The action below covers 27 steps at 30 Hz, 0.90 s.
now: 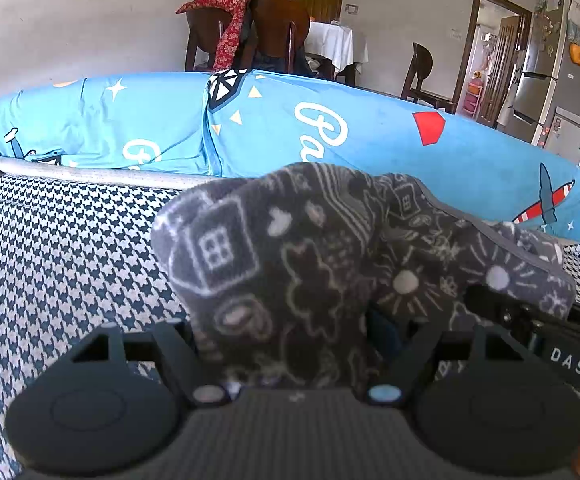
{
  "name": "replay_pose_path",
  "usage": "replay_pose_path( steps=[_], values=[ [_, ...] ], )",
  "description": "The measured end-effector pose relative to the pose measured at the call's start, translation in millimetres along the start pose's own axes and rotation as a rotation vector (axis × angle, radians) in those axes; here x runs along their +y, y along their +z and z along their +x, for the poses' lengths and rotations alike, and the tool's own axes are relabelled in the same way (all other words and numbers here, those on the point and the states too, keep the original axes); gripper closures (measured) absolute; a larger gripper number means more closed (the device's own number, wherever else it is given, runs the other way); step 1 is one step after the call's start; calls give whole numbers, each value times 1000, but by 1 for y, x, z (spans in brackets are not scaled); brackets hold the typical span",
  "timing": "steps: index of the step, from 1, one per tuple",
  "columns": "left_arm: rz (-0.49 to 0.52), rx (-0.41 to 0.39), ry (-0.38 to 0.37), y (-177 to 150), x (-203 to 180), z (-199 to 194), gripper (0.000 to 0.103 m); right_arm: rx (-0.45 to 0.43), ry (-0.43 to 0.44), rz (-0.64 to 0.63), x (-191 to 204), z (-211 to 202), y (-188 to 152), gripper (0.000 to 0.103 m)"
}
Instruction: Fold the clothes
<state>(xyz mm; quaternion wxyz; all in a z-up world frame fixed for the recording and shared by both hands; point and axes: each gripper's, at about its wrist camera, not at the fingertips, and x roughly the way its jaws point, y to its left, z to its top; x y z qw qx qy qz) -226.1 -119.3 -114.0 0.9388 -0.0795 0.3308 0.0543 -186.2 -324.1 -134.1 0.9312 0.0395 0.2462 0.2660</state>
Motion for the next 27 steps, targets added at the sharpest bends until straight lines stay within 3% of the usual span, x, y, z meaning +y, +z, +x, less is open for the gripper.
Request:
replay_pose_path(
  steps=[27],
  values=[
    [61, -9, -37, -2, -15, -5, 28, -39, -67, 78, 1, -23, -16, 67]
  ],
)
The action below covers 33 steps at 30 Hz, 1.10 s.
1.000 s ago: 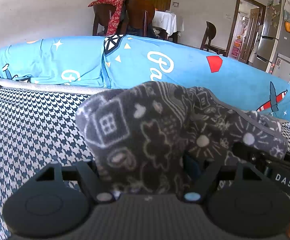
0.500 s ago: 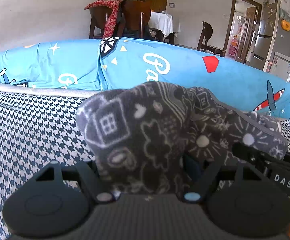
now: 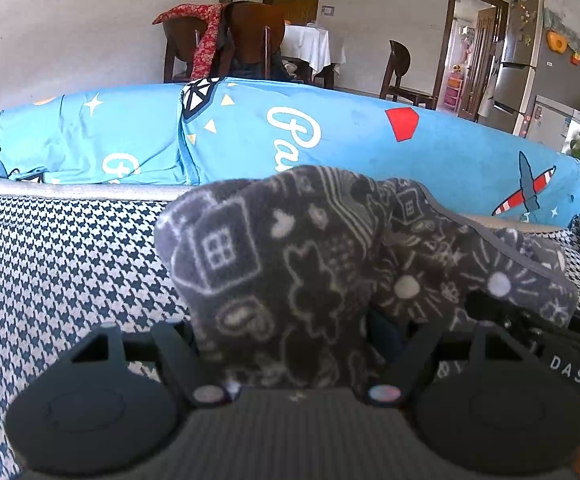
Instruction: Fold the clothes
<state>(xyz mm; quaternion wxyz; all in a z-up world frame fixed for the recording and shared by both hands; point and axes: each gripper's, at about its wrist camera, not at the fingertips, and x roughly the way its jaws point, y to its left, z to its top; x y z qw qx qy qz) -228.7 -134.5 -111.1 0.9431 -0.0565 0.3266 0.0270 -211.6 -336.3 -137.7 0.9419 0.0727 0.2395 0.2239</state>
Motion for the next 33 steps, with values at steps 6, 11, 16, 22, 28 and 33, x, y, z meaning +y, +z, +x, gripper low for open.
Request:
replay_pose_path(
  steps=[6, 11, 16, 22, 28, 33],
  values=[
    [4, 9, 19, -1, -1, 6, 28, 14, -13, 8, 4, 7, 4, 67],
    [-6, 9, 23, -1, 2, 5, 28, 20, -15, 13, 5, 7, 5, 67],
    [-14, -1, 27, -1, 6, 2, 28, 15, -9, 3, 8, 8, 7, 67],
    [-35, -18, 43, 1, 16, -4, 28, 8, 4, -14, 20, 14, 13, 67],
    [-67, -30, 61, 4, 31, -7, 28, 7, 32, -33, 33, 22, 17, 67],
    [-85, -41, 80, 7, 42, -7, 28, 6, 54, -42, 41, 31, 19, 67]
  ],
)
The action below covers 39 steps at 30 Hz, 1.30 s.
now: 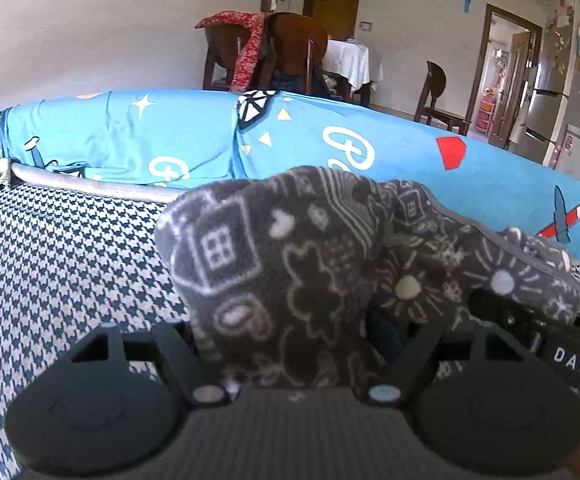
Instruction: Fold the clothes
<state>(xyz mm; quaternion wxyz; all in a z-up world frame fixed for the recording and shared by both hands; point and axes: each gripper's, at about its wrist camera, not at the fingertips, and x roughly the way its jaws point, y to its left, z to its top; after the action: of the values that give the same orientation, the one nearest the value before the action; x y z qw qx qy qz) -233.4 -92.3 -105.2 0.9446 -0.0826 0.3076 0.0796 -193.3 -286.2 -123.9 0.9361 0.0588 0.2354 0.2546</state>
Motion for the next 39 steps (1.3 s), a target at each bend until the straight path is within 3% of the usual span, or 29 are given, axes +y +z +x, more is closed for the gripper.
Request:
replay_pose_path(
  steps=[26, 39],
  values=[
    [-22, -15, 143, 21, 33, 36, 27, -12, 62, -22, 29, 66, 4, 67],
    [-57, 5, 164, 25, 50, 62, 27, 1, 95, -40, 27, 96, 8, 67]
  ],
)
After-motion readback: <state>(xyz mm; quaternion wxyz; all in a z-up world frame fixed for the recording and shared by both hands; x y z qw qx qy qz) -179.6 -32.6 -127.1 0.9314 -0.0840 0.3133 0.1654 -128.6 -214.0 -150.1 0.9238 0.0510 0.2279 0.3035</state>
